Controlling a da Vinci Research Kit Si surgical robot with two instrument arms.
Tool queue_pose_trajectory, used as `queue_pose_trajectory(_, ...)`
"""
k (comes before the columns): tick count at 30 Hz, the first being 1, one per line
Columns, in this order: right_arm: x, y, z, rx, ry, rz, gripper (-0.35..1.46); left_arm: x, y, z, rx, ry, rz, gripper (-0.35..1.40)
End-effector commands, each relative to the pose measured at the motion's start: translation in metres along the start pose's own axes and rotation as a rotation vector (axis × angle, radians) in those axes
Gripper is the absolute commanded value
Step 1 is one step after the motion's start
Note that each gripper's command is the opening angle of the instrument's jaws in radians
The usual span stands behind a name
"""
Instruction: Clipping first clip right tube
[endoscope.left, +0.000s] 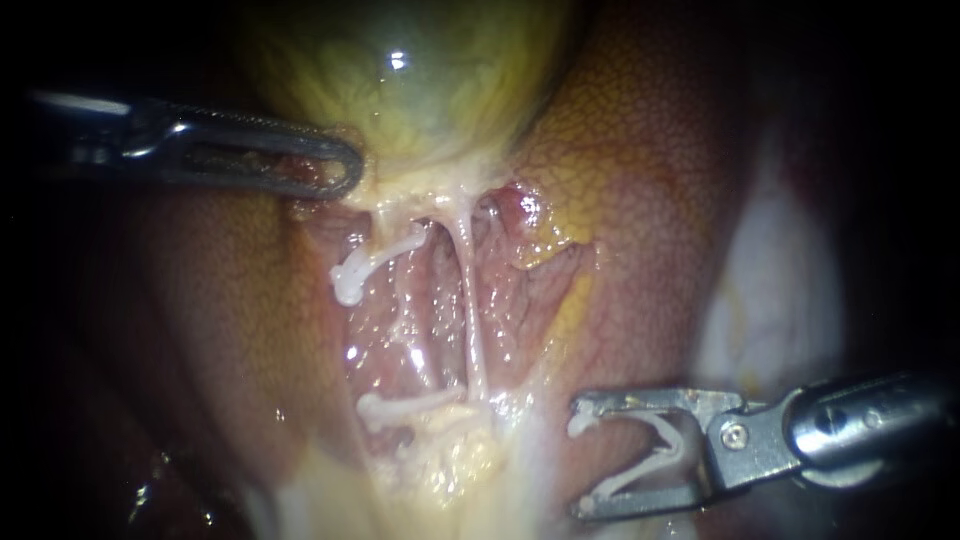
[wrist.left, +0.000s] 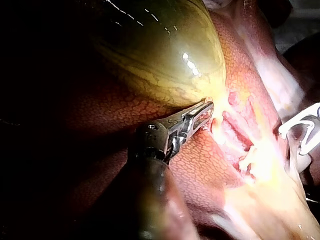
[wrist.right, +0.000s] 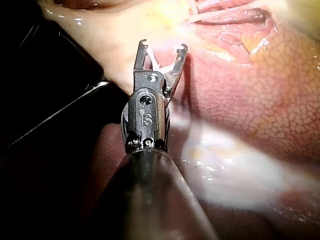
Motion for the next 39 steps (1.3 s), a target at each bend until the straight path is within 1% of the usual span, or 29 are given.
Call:
queue_pose_trajectory(1,0.0,0.0,0.0,0.001,0.0,0.0,0.48,0.0,0.0,0.0,-0.001,0.0,0.0,-0.35)
queue_pose_trajectory(7,0.0,-0.0001,0.0,0.001,0.0,0.0,0.48,-0.0004,-0.0001,-0.0004,0.003,0.002,-0.002,-0.35)
queue_pose_trajectory(10,0.0,-0.0001,0.0,0.001,0.0,0.0,0.48,-0.0012,0.0,-0.0015,0.01,0.005,-0.007,-0.35)
queue_pose_trajectory(16,0.0,-0.0001,0.0,0.002,0.001,-0.012,0.48,-0.0032,0.0002,-0.0041,-0.016,0.004,-0.018,-0.35)
queue_pose_trajectory(18,0.0,-0.0001,0.0,0.002,0.001,-0.012,0.48,-0.0036,0.0003,-0.0048,-0.02,-0.005,-0.021,-0.35)
queue_pose_trajectory(23,0.0001,0.0001,0.0001,0.003,0.001,-0.011,0.48,-0.0037,0.0004,-0.0052,-0.029,-0.007,-0.023,-0.35)
queue_pose_trajectory(26,0.0003,0.0003,0.0003,0.02,0.003,-0.02,0.49,-0.0037,0.0004,-0.0052,-0.029,-0.007,-0.023,-0.35)
queue_pose_trajectory(27,0.0004,0.0004,0.0004,0.025,0.001,-0.024,0.49,-0.0037,0.0003,-0.0052,-0.03,-0.007,-0.023,-0.35)
queue_pose_trajectory(30,0.0011,0.0012,0.0009,0.045,0.011,-0.016,0.49,-0.0037,0.0003,-0.0052,-0.03,-0.007,-0.023,-0.35)
queue_pose_trajectory(32,0.0021,0.0023,0.0013,0.08,0.021,-0.004,0.49,-0.0037,0.0002,-0.0052,-0.031,-0.007,-0.023,-0.35)
queue_pose_trajectory(33,0.0025,0.0028,0.0015,0.095,0.019,0.029,0.49,-0.0037,0.0002,-0.0052,-0.031,-0.007,-0.023,-0.35)
queue_pose_trajectory(34,0.0029,0.0033,0.0016,0.106,0.019,0.043,0.49,-0.0037,0.0001,-0.0052,-0.031,-0.007,-0.024,-0.35)
queue_pose_trajectory(36,0.0035,0.004,0.0018,0.106,0.029,0.066,0.49,-0.0037,0.0001,-0.0052,-0.031,-0.007,-0.024,-0.35)
queue_pose_trajectory(39,0.0037,0.0045,0.0022,0.101,0.063,0.113,0.48,-0.0037,0.0,-0.0052,-0.032,-0.007,-0.024,-0.35)
